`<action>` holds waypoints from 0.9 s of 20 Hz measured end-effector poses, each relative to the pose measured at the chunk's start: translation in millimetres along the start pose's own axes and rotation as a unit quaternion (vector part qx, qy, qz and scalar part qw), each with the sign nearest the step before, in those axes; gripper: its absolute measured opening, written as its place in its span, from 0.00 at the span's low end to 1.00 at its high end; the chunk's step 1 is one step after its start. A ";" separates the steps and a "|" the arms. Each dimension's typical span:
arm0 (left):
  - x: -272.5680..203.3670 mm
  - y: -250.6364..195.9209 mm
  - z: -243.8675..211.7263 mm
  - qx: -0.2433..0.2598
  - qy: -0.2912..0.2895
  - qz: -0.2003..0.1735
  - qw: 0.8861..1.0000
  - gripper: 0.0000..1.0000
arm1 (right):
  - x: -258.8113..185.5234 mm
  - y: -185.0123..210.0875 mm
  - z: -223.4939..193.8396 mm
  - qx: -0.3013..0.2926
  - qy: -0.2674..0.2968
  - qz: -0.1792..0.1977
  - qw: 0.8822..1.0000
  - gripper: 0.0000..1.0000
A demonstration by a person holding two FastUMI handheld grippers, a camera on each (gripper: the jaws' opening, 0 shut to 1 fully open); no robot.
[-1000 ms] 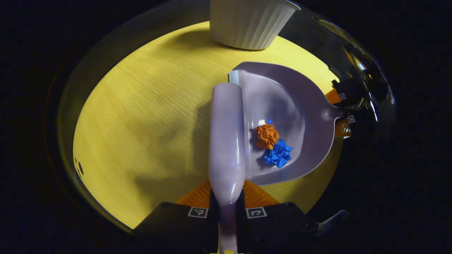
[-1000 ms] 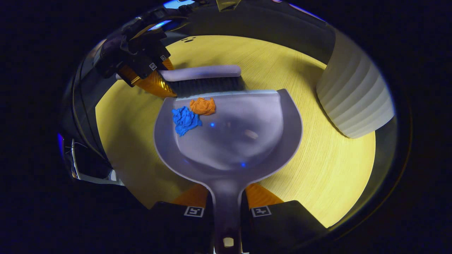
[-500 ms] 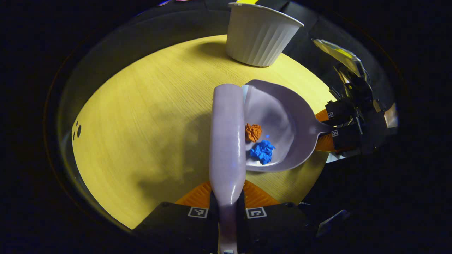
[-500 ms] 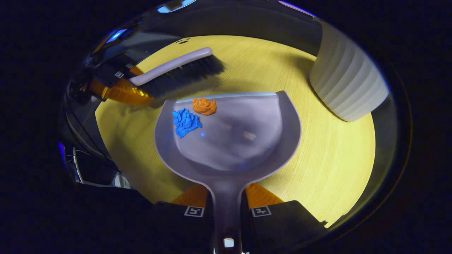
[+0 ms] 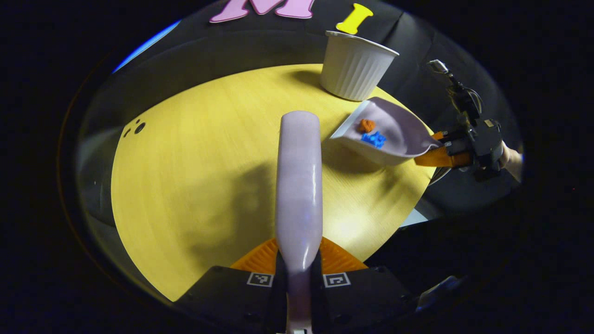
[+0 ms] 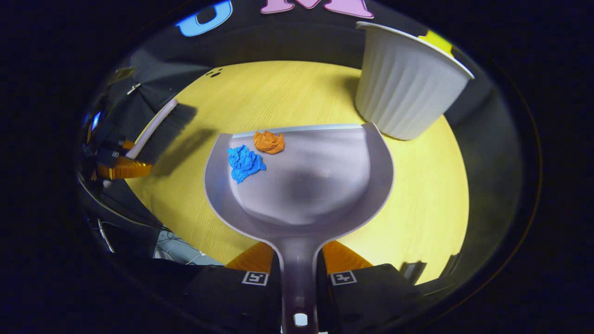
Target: Pick up the small broom and dustpan from the desktop, sweep the trash into the dustpan with the broom, and then empty the trash into the garbage bin.
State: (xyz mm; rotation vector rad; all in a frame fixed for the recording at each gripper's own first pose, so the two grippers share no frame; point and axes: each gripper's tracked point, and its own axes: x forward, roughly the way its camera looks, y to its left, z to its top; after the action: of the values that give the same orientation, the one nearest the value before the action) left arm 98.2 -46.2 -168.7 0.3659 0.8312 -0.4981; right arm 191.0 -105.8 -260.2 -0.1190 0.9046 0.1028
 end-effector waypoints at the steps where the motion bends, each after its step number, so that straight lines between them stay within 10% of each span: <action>1: -3.4 1.1 -5.0 -0.009 -0.006 0.002 1.000 0.24 | -8.7 0.6 1.4 0.010 -0.007 -0.007 1.000 0.33; 18: -44.3 22.2 -95.4 -0.100 -0.043 0.008 0.994 0.24 | -204.4 -53.7 142.2 0.112 -0.118 -0.010 0.987 0.33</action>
State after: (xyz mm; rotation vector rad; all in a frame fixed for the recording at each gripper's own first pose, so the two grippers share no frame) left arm 27.2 31.4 -191.4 0.1657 0.7859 -0.4085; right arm 183.5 -145.9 -8.7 0.0911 0.6726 -0.0048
